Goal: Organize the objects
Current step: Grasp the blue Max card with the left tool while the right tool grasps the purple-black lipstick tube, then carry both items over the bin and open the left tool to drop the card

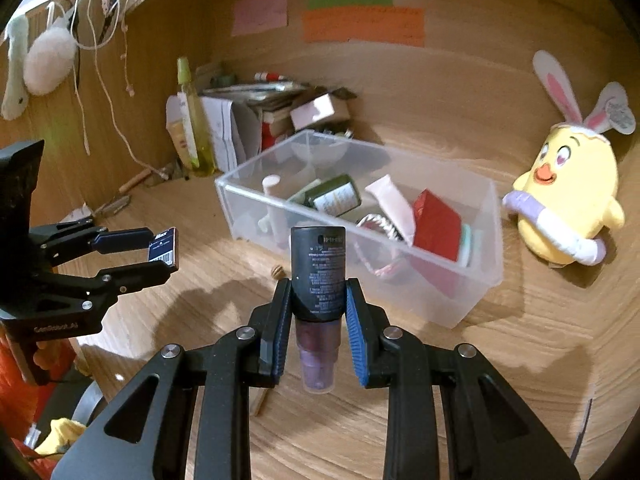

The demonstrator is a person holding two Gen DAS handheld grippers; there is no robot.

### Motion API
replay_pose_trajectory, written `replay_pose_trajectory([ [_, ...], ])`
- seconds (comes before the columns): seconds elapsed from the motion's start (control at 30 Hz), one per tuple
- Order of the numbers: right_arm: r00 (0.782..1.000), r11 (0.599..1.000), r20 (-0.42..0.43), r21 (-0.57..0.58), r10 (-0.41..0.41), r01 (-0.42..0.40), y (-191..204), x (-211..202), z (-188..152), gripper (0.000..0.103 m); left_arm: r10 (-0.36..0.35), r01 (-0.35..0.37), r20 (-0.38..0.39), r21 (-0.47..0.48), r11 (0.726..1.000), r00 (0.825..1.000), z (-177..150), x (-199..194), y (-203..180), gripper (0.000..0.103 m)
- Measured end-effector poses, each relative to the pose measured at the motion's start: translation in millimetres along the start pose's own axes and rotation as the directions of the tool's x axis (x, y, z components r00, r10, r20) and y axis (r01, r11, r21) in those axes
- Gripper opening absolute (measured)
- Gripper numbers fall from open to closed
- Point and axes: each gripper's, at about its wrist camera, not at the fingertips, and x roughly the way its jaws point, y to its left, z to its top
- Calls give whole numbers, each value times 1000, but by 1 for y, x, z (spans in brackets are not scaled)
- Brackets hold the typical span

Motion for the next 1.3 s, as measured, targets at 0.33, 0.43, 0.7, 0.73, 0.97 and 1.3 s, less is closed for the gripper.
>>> replay_pose_trajectory([
  [0.33, 995, 1000, 94, 25, -17, 15, -13, -21, 24, 24, -8, 10, 62, -30, 1000, 998, 22, -5, 2, 49],
  [0.43, 993, 999, 116, 24, -24, 21, -14, -24, 32, 24, -8, 11, 85, -35, 999, 996, 30, -7, 2, 49],
  [0.7, 986, 998, 159, 32, -52, 47, -22, -27, 52, 24, -9, 15, 133, -47, 999, 991, 52, -8, 1, 49],
  [0.73, 985, 998, 162, 34, -56, 51, -24, -27, 55, 24, -9, 16, 138, -48, 999, 990, 54, -8, 2, 49],
  [0.97, 984, 996, 160, 49, -80, 73, -32, -13, 73, 24, 17, -9, 150, -55, 998, 989, 72, 0, 4, 50],
  [1.3, 987, 995, 132, 61, -92, 85, -37, 13, 88, 24, 35, -25, 125, -80, 996, 992, 90, 21, 11, 50],
])
